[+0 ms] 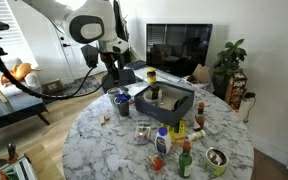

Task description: Put the green toy car on the blue lid, pick up the blue lid and put them on the green lid on the plastic cup

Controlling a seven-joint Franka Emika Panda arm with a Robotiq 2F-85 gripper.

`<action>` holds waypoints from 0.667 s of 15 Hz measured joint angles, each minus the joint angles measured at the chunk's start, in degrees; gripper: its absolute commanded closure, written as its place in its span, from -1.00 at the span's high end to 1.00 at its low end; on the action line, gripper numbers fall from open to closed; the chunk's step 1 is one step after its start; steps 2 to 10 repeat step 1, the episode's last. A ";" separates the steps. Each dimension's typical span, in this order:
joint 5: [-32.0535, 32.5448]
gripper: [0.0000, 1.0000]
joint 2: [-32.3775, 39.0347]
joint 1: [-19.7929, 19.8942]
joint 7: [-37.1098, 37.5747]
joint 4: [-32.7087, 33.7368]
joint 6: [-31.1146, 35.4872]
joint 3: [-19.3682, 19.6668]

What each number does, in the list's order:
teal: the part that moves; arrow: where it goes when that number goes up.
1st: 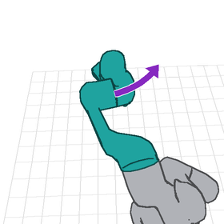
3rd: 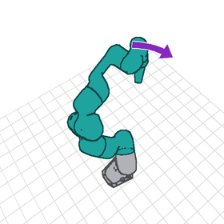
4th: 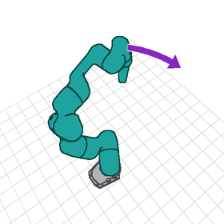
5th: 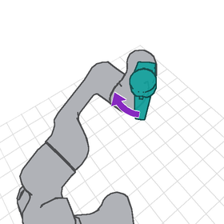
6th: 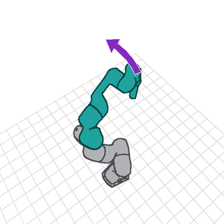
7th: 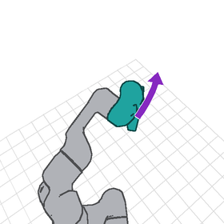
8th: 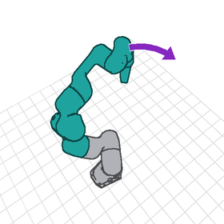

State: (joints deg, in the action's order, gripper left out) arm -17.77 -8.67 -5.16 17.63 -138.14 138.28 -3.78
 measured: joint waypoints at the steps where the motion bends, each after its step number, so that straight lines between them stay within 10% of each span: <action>1: -0.01 1.00 -1.23 0.00 -0.05 -1.02 0.02 0.00; 10: -0.01 1.00 -1.23 0.00 -0.05 -1.02 0.02 0.00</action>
